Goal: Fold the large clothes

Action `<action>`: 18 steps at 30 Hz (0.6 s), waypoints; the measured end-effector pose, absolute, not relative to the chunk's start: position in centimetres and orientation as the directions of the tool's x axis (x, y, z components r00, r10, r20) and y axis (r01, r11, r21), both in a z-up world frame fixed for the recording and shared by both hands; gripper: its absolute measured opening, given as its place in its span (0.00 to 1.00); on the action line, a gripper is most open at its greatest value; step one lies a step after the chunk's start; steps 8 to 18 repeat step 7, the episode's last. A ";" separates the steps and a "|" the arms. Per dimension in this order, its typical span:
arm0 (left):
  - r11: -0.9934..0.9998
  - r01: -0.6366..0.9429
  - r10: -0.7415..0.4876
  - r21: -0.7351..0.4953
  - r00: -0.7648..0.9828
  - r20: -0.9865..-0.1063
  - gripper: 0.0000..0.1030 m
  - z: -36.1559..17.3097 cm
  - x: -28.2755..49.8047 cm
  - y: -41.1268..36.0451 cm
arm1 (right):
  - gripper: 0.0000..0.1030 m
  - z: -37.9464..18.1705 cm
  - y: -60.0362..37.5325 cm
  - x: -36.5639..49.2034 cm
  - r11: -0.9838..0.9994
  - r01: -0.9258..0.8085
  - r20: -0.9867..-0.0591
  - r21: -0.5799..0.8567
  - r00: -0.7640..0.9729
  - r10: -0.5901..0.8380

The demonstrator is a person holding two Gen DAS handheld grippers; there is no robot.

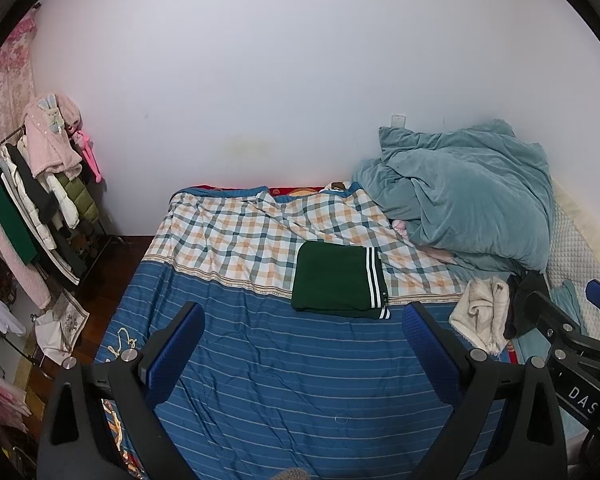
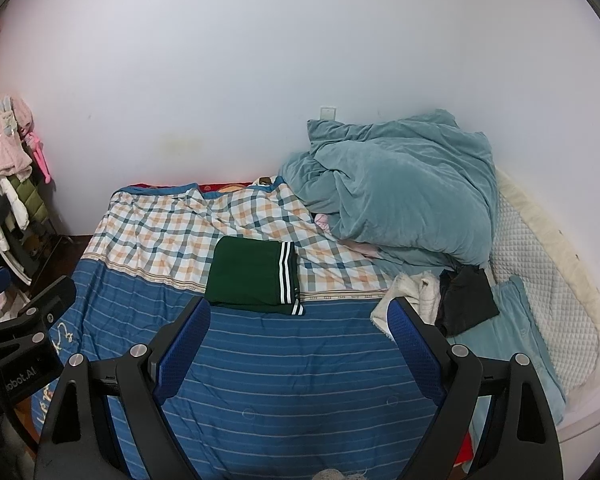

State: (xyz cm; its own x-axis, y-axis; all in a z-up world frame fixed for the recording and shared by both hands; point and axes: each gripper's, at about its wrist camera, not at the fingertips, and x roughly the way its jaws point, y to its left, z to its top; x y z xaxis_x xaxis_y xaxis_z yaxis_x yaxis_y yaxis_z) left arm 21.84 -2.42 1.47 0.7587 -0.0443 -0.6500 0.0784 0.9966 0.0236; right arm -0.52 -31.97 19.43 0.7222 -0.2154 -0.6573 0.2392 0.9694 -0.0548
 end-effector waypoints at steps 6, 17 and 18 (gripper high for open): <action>0.997 0.073 -0.038 0.027 0.764 -0.644 0.98 1.5 21.7 -2.4 | 0.89 19.4 -31.8 -0.9 0.969 0.241 -0.657 -0.053 0.722 -0.216; 0.997 0.075 -0.041 0.025 0.764 -0.644 0.98 1.6 21.7 -2.4 | 0.89 19.4 -31.7 -1.1 0.968 0.243 -0.657 -0.054 0.721 -0.218; 0.997 0.075 -0.041 0.025 0.764 -0.644 0.98 1.6 21.7 -2.4 | 0.89 19.4 -31.7 -1.1 0.968 0.243 -0.657 -0.054 0.721 -0.218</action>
